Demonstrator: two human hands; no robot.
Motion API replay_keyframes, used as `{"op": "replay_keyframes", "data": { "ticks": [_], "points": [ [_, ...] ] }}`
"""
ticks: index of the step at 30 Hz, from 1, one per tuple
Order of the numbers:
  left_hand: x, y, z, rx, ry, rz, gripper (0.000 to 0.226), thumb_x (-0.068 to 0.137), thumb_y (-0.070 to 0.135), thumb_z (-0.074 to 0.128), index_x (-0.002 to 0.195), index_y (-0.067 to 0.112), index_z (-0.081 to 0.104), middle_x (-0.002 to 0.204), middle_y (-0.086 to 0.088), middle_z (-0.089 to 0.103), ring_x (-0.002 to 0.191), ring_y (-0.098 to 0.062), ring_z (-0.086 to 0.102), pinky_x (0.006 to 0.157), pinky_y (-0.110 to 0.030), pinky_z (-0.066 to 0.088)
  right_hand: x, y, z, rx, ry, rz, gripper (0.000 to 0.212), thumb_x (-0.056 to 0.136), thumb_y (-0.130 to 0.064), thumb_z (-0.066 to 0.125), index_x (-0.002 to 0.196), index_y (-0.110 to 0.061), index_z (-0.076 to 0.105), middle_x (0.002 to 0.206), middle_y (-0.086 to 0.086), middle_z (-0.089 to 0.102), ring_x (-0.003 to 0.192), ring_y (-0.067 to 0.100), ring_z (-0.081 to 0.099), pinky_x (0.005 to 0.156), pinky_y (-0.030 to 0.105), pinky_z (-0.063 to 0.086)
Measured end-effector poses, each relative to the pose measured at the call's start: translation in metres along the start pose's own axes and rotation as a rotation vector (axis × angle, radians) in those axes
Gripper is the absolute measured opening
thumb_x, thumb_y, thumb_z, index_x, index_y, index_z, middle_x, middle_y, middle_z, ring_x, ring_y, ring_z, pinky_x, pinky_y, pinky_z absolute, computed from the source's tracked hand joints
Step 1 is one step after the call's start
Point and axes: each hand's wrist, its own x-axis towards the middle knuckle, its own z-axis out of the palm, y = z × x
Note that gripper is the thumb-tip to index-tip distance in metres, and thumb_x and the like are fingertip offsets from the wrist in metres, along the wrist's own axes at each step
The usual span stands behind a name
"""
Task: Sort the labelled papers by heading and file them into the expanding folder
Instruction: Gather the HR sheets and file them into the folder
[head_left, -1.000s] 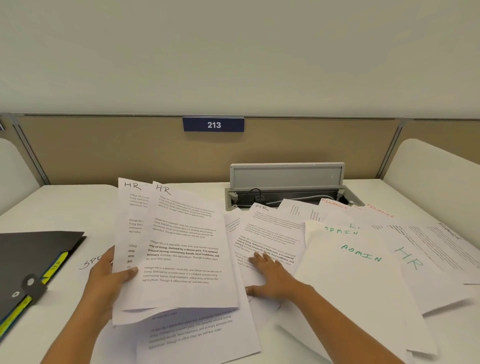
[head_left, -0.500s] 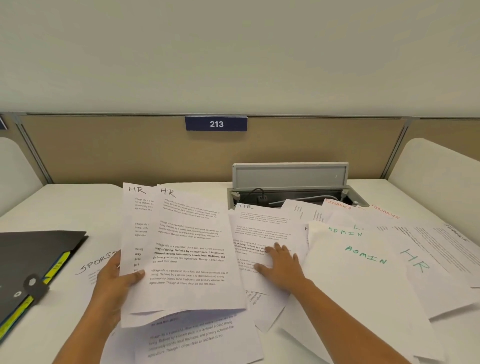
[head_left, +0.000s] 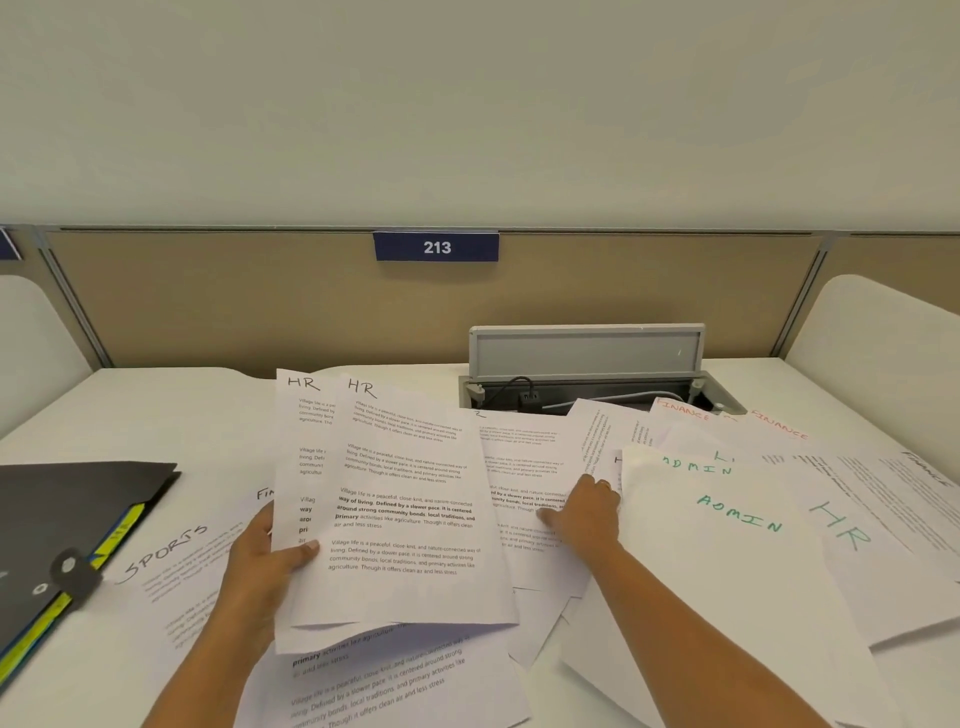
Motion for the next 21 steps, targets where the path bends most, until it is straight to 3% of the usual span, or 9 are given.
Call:
{"op": "replay_keyframes", "data": {
  "ticks": [5, 11, 16, 21],
  "points": [
    [0.003, 0.000, -0.003, -0.002, 0.013, 0.006, 0.056, 0.081, -0.019, 0.051, 0.128, 0.012, 0.050, 0.118, -0.019, 0.061, 0.106, -0.041, 0.058, 0.094, -0.056, 0.044, 0.011, -0.007, -0.007, -0.037, -0.074, 0.109, 0.077, 0.075, -0.046, 0.073, 0.129, -0.007, 0.035, 0.133, 0.011, 0.043, 0.127, 0.025, 0.040, 0.100, 0.033, 0.040],
    [0.003, 0.003, -0.009, -0.014, 0.047, 0.001, 0.055, 0.082, -0.019, 0.050, 0.129, 0.011, 0.049, 0.113, -0.016, 0.059, 0.097, -0.034, 0.057, 0.087, -0.047, 0.046, 0.024, -0.006, -0.009, 0.107, -0.153, 0.220, 0.083, 0.068, -0.033, 0.081, 0.129, -0.003, 0.034, 0.131, 0.010, 0.047, 0.125, 0.027, 0.046, 0.099, 0.035, 0.042],
    [0.004, 0.000, -0.011, -0.037, 0.059, -0.018, 0.057, 0.082, -0.019, 0.050, 0.131, 0.009, 0.047, 0.120, -0.017, 0.059, 0.103, -0.037, 0.058, 0.090, -0.050, 0.046, 0.021, -0.003, -0.009, 0.172, -0.103, 0.183, 0.028, 0.081, -0.018, 0.068, 0.105, -0.005, 0.058, 0.114, 0.011, 0.063, 0.107, 0.028, 0.059, 0.084, 0.031, 0.047],
    [0.005, -0.002, -0.008, -0.049, 0.069, -0.019, 0.057, 0.082, -0.020, 0.049, 0.132, 0.008, 0.047, 0.123, -0.019, 0.058, 0.100, -0.034, 0.058, 0.085, -0.044, 0.047, 0.007, -0.023, -0.031, 0.259, 0.104, 0.100, 0.024, 0.096, -0.021, 0.048, 0.114, -0.008, 0.059, 0.113, 0.011, 0.063, 0.099, 0.026, 0.059, 0.075, 0.030, 0.042]
  ]
}}
